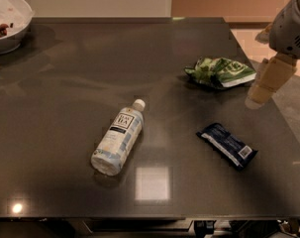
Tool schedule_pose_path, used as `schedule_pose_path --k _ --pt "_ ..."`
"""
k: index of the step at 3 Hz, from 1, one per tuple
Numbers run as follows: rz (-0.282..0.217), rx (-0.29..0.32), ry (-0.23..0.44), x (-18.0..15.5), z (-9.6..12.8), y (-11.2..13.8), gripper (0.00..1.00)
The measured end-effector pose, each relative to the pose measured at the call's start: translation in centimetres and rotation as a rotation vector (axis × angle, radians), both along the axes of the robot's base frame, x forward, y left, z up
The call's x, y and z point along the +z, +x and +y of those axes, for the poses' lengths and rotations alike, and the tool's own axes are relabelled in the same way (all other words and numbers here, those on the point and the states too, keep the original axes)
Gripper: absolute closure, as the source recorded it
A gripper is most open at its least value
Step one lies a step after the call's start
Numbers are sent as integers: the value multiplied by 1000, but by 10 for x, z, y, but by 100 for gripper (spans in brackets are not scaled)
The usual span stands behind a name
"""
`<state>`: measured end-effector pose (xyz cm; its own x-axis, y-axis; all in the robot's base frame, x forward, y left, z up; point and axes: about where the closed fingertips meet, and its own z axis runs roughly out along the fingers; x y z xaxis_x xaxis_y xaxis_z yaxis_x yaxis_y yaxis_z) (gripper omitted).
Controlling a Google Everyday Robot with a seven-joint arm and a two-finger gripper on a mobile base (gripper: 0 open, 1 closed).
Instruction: Pick green jalapeno chip bag
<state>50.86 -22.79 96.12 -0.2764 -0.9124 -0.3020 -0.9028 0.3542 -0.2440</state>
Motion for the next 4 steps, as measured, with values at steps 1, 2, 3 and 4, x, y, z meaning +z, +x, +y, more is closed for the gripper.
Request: schedule_pose_path --k 1,2,3,4 --pt "-13 -30 35 -15 -7 40 0" --pt "-14 -52 73 -35 -16 80 0" --pt "-2 -72 106 -55 -22 111 0" --pt "26 -94 132 -81 -28 138 0"
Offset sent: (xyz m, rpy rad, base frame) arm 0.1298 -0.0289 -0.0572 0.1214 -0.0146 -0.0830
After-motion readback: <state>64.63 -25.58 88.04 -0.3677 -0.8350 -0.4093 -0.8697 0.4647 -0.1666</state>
